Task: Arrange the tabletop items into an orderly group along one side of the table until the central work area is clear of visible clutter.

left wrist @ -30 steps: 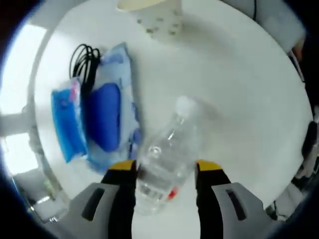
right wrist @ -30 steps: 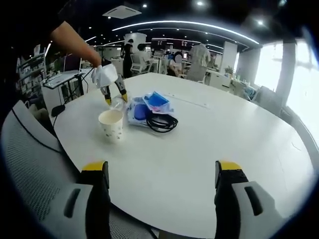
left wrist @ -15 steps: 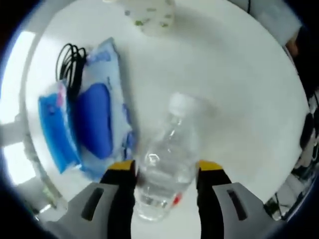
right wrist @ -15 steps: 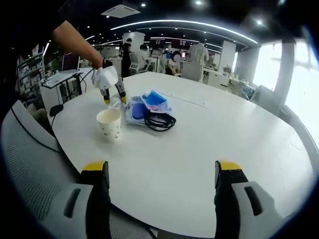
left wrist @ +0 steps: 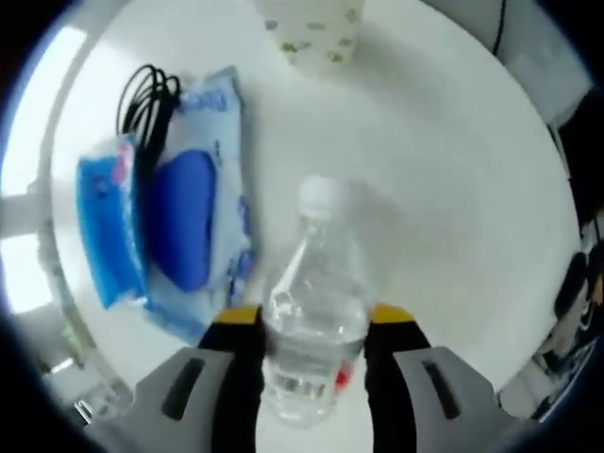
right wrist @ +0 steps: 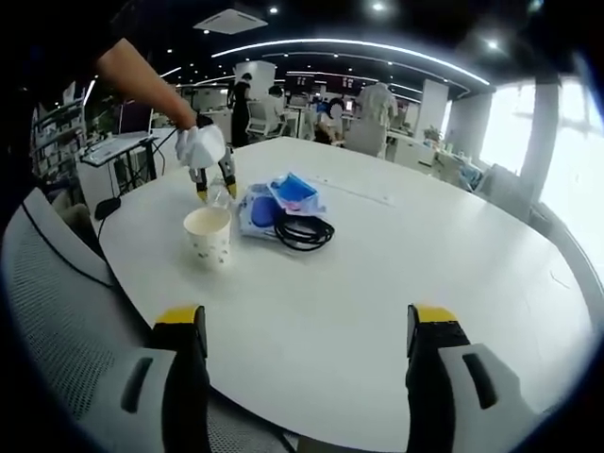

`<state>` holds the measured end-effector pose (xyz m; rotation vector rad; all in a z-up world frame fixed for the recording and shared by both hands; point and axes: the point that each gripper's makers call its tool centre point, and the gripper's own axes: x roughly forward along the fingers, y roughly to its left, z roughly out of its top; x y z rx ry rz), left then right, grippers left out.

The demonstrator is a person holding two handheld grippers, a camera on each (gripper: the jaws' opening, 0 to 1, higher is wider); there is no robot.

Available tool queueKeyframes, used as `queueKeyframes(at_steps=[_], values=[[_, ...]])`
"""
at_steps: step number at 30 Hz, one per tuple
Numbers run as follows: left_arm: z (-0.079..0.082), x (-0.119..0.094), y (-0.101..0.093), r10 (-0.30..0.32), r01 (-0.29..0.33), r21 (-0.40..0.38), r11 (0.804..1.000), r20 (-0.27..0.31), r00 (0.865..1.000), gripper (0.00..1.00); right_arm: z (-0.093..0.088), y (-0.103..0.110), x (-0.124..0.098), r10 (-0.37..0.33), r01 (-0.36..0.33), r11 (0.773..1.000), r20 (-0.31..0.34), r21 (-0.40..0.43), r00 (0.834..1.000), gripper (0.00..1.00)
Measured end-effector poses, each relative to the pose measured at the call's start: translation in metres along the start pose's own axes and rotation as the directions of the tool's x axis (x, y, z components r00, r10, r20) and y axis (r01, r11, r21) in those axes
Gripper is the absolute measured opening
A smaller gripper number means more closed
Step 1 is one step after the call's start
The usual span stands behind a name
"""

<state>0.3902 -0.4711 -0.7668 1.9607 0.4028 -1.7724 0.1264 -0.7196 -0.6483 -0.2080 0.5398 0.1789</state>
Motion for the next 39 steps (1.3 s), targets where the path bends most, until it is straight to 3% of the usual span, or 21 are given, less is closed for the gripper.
queueKeyframes(at_steps=[10, 20, 29, 39], values=[[0.006, -0.014, 0.004, 0.018, -0.015, -0.109, 0.994, 0.035, 0.999, 0.37, 0.004, -0.001, -0.001, -0.002, 0.002, 1.0, 0.023, 0.007, 1.0, 0.88], [0.002, -0.036, 0.01, 0.073, -0.052, -0.249, 0.967, 0.072, 0.995, 0.36, 0.008, -0.003, -0.001, -0.01, 0.01, 1.0, 0.039, -0.004, 0.999, 0.88], [-0.004, -0.051, 0.014, 0.129, -0.08, -0.385, 0.919, 0.102, 0.986, 0.36, 0.01, -0.002, 0.0, -0.004, 0.004, 1.0, 0.053, -0.008, 0.999, 0.88], [-0.008, -0.066, 0.015, 0.197, -0.094, -0.528, 0.844, 0.142, 0.97, 0.36, 0.011, 0.0, 0.0, 0.001, 0.0, 1.0, 0.059, -0.012, 0.998, 0.88]])
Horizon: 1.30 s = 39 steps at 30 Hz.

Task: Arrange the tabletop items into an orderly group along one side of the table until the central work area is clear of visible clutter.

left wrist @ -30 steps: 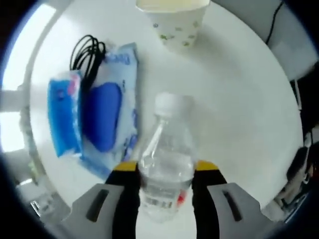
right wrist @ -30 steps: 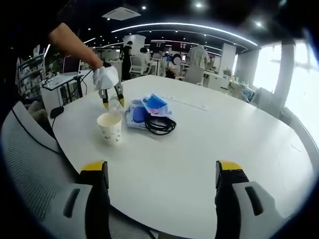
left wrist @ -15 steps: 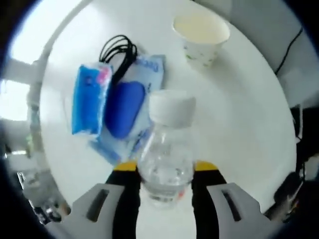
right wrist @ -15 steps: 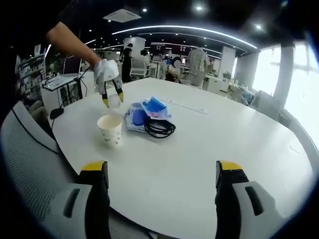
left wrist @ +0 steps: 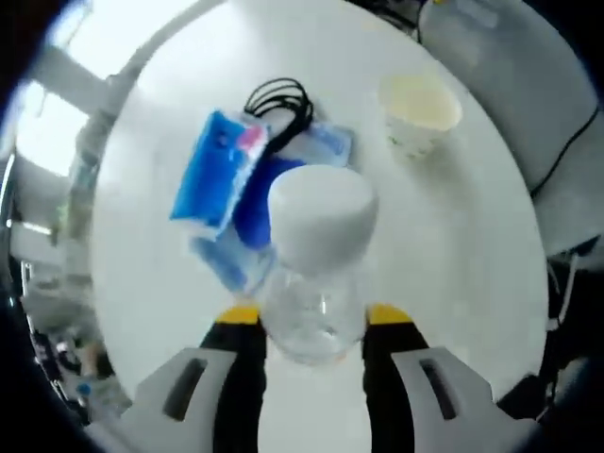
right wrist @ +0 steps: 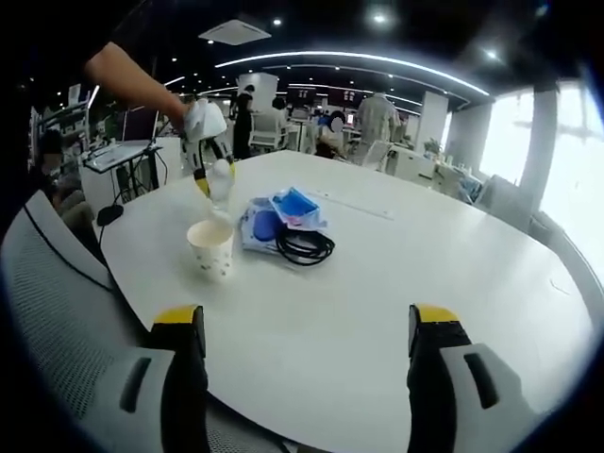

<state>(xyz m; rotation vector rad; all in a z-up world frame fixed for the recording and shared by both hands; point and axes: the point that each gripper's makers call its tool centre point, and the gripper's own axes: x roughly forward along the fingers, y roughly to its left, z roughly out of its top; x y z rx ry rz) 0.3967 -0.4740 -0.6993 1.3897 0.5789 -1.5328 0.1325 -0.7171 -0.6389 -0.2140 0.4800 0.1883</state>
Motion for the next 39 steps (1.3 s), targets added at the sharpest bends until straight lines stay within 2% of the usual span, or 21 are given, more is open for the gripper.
queueKeyframes(at_steps=[6, 9, 11, 14, 19, 24, 33, 39], values=[[-0.003, -0.005, 0.0, 0.023, -0.018, -0.098, 0.995, 0.043, 0.999, 0.36, -0.001, 0.002, 0.0, 0.007, -0.007, 1.0, -0.004, -0.005, 1.0, 0.88], [-0.004, -0.008, -0.002, 0.03, -0.016, -0.171, 0.985, 0.075, 0.997, 0.36, -0.001, 0.003, 0.0, 0.009, -0.009, 1.0, -0.005, -0.006, 1.0, 0.88], [-0.006, -0.01, -0.002, 0.032, -0.015, -0.191, 0.981, 0.087, 0.996, 0.36, -0.002, 0.003, 0.0, 0.012, -0.012, 1.0, -0.008, -0.008, 1.0, 0.88], [-0.01, -0.011, -0.002, 0.045, -0.013, -0.261, 0.965, 0.115, 0.992, 0.36, -0.002, 0.004, 0.0, 0.013, -0.013, 1.0, -0.011, -0.009, 1.0, 0.88], [-0.015, -0.014, 0.001, 0.064, 0.01, -0.388, 0.921, 0.177, 0.982, 0.37, -0.003, 0.005, 0.0, 0.017, -0.017, 1.0, -0.015, -0.006, 1.0, 0.87], [-0.018, -0.016, 0.001, 0.073, 0.027, -0.434, 0.9, 0.211, 0.975, 0.37, -0.003, 0.004, 0.0, 0.016, -0.016, 1.0, -0.013, -0.003, 1.0, 0.88], [-0.024, -0.02, -0.007, 0.056, 0.041, -0.414, 0.909, 0.218, 0.974, 0.38, 0.003, 0.008, 0.0, 0.042, -0.043, 0.998, 0.022, 0.037, 0.999, 0.92], [-0.033, -0.022, -0.009, 0.044, 0.051, -0.417, 0.907, 0.214, 0.976, 0.38, 0.001, 0.009, 0.0, 0.045, -0.045, 0.998, 0.01, 0.035, 0.999, 0.92]])
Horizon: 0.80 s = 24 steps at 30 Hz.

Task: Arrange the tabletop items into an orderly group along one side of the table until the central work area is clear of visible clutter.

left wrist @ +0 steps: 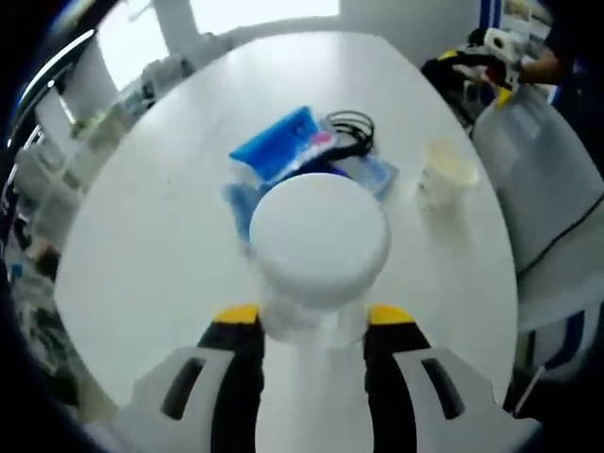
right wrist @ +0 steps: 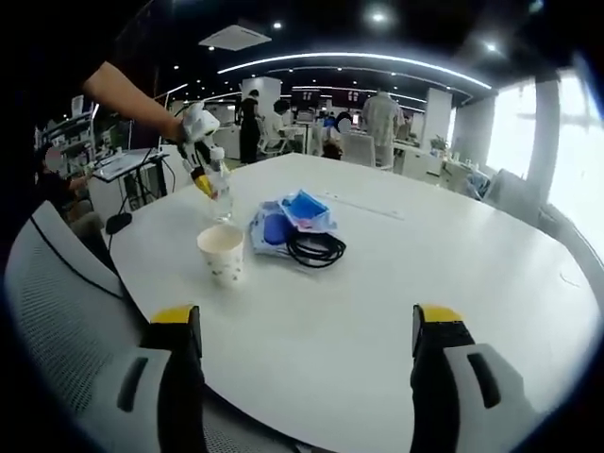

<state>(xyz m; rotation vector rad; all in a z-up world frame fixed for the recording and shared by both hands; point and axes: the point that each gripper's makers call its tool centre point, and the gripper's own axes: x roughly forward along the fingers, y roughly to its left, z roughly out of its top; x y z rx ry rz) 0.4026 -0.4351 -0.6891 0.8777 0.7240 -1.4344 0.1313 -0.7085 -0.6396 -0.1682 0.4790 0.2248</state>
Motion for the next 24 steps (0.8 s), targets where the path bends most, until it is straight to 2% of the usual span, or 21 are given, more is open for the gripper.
queueKeyframes(at_steps=[15, 24], values=[[-0.0046, 0.0, 0.0048, -0.039, 0.039, 0.008, 0.999, 0.002, 0.999, 0.38, -0.0048, -0.0002, 0.0011, 0.0, 0.0, 1.0, -0.029, -0.013, 1.0, 0.91], [-0.0062, 0.0007, 0.0065, -0.071, 0.071, 0.028, 0.997, -0.019, 0.997, 0.38, -0.0063, 0.0001, 0.0011, 0.002, -0.003, 1.0, -0.037, -0.016, 0.999, 0.91]])
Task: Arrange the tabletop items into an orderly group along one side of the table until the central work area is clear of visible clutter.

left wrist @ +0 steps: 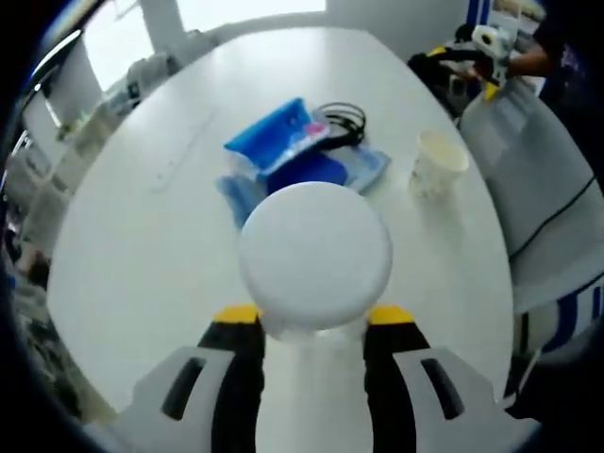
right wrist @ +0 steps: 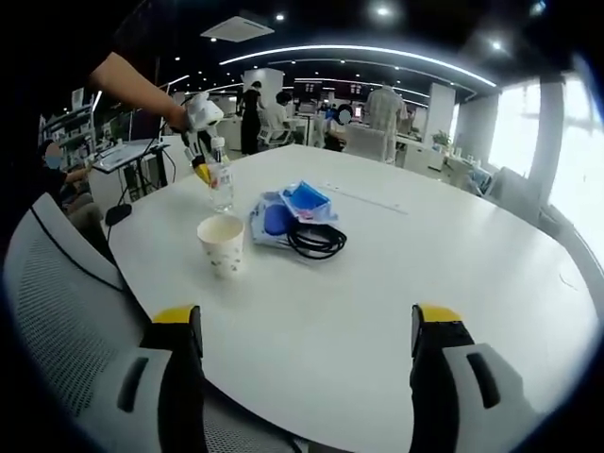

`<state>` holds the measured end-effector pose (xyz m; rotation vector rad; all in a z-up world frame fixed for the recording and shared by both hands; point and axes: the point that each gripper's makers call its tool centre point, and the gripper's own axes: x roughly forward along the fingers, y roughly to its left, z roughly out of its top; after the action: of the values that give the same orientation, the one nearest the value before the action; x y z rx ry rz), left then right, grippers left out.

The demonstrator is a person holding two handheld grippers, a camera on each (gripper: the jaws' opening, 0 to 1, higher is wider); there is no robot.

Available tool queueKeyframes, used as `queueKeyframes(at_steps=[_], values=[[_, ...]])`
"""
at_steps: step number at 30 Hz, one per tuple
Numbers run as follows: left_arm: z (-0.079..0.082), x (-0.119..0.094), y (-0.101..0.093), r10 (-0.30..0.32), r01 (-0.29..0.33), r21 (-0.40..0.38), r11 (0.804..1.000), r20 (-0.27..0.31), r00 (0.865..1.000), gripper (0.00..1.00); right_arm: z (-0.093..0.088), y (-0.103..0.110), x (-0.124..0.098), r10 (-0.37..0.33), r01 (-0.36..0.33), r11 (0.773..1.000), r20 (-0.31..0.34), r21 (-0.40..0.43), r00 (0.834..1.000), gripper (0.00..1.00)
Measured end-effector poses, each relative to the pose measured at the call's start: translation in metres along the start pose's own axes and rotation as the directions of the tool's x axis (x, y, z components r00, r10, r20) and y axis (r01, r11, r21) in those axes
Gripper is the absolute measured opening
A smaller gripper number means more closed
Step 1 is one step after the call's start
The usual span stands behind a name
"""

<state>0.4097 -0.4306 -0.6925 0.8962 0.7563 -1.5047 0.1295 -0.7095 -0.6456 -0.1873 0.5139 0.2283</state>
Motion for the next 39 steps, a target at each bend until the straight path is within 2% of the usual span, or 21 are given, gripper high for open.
queueKeyframes(at_steps=[14, 29, 34, 39], values=[[-0.012, -0.006, -0.001, -0.012, 0.012, 0.001, 1.0, -0.028, 1.0, 0.38, -0.002, 0.0, 0.0, 0.001, -0.001, 1.0, -0.009, -0.005, 1.0, 0.91], [-0.015, -0.007, -0.001, -0.016, 0.016, -0.009, 1.0, -0.05, 0.999, 0.39, -0.001, -0.003, 0.001, -0.014, 0.014, 1.0, -0.004, -0.016, 1.0, 0.92], [-0.01, -0.01, 0.002, 0.005, -0.005, -0.001, 1.0, -0.039, 0.999, 0.49, 0.0, -0.002, 0.001, -0.011, 0.011, 1.0, -0.002, -0.009, 1.0, 0.92], [-0.011, -0.017, 0.0, 0.019, -0.019, 0.004, 1.0, -0.048, 0.999, 0.52, 0.0, -0.002, 0.0, -0.008, 0.008, 1.0, 0.002, -0.008, 1.0, 0.92]])
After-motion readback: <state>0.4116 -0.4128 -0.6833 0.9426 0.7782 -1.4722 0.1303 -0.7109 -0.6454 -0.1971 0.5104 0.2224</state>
